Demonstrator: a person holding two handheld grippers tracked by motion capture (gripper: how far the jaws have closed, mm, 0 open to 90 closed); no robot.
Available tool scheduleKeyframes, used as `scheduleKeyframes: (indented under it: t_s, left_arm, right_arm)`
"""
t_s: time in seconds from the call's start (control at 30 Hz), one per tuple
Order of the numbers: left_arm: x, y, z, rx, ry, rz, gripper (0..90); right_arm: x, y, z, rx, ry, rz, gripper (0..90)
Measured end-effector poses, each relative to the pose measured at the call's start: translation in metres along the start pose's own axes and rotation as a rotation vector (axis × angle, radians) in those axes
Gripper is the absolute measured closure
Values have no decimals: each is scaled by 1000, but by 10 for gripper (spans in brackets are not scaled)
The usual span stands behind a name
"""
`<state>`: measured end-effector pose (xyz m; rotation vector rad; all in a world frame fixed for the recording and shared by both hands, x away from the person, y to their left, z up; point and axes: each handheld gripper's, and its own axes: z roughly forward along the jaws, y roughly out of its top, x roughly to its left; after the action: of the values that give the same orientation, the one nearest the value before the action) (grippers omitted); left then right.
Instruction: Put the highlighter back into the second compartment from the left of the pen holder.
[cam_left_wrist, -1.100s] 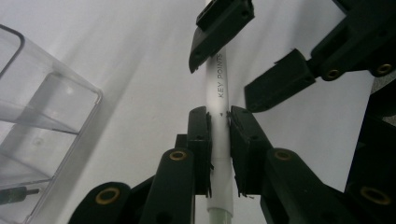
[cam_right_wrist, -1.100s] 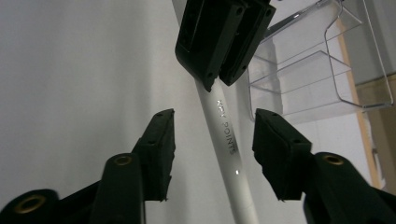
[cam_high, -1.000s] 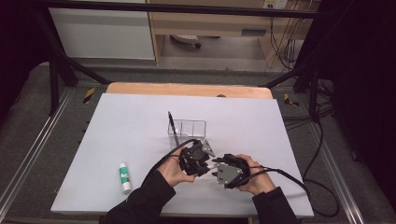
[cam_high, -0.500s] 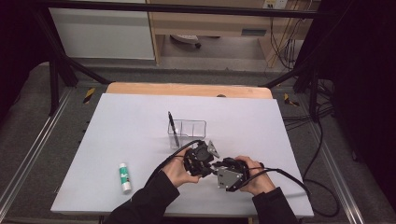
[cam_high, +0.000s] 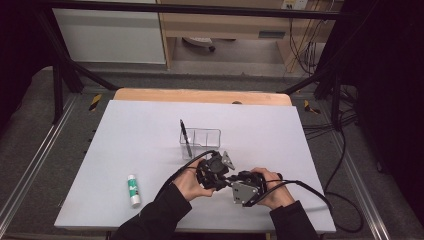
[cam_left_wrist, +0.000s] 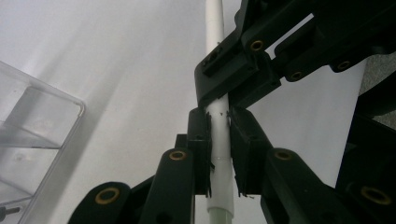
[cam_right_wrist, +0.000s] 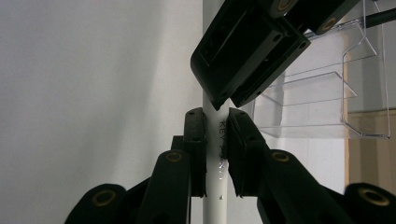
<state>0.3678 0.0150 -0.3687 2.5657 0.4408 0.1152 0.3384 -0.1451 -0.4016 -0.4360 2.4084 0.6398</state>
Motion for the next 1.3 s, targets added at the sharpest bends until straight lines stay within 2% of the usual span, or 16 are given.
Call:
scheduleKeyframes:
  t_s: [0.13, 0.17, 0.3, 0.47, 0.9, 1.0, 1.1, 1.2, 1.3]
  left_arm:
    - [2, -5, 0, -52, -9, 11, 770]
    - [2, -6, -1, -50, 2, 21, 758]
    - [4, -14, -8, -79, 18, 44, 660]
    - [7, -28, -16, -105, 50, 42, 550]
    - [18, -74, -28, -157, 122, -38, 263]
    - [20, -85, -32, -174, 137, -54, 199]
    - [23, -94, -32, -175, 155, -87, 145]
    - [24, -106, -33, -179, 163, -106, 118]
    - [26, -122, -35, -190, 170, -137, 106]
  right_arm:
    - [-1, 0, -1, 4, 2, 14, 787]
    - [-1, 0, 0, 7, 0, 15, 787]
    - [-2, -3, 1, 29, 0, 22, 787]
    - [-6, -6, 0, 45, -7, 47, 787]
    - [-11, -14, -2, 73, -18, 143, 787]
    - [-12, -14, -4, 64, -27, 175, 787]
    - [-14, -14, -5, 55, -31, 208, 787]
    - [-15, -14, -6, 46, -38, 233, 787]
    - [-15, -14, -7, 10, -47, 285, 787]
